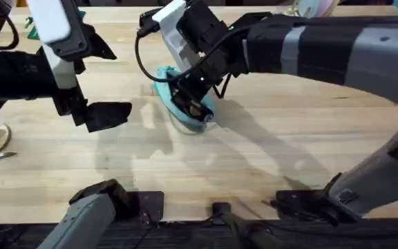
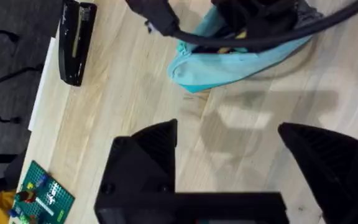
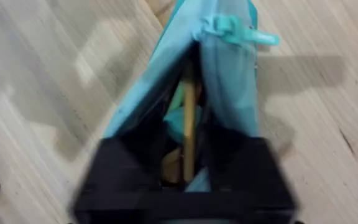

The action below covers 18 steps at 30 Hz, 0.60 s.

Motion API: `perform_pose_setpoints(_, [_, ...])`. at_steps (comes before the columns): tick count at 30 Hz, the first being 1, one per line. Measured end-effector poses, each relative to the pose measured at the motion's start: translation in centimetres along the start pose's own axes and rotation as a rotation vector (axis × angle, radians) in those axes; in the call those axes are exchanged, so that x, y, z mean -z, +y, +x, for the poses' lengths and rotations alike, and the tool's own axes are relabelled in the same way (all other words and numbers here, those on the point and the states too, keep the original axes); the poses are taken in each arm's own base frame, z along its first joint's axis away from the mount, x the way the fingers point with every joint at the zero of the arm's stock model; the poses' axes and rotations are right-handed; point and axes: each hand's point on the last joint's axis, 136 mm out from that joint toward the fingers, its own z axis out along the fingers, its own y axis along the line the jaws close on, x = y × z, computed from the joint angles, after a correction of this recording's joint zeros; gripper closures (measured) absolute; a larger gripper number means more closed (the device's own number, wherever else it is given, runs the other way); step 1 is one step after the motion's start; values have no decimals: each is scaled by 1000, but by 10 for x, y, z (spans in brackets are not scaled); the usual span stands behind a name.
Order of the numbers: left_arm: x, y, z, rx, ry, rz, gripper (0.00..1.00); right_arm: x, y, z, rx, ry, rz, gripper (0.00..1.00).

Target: Unzip the bag, pick up the pens from the table one at a time and place them inside, then zip the bag closed.

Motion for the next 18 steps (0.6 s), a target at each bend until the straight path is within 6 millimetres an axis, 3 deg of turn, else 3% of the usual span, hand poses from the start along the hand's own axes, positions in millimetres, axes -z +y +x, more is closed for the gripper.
perform_pose_setpoints(4, [0,0,0,0,0,0,6,0,2,2,1,7,-4,41])
perform_pose_setpoints(18, [0,0,0,0,0,0,7,0,1,2,-1,8,-2,4])
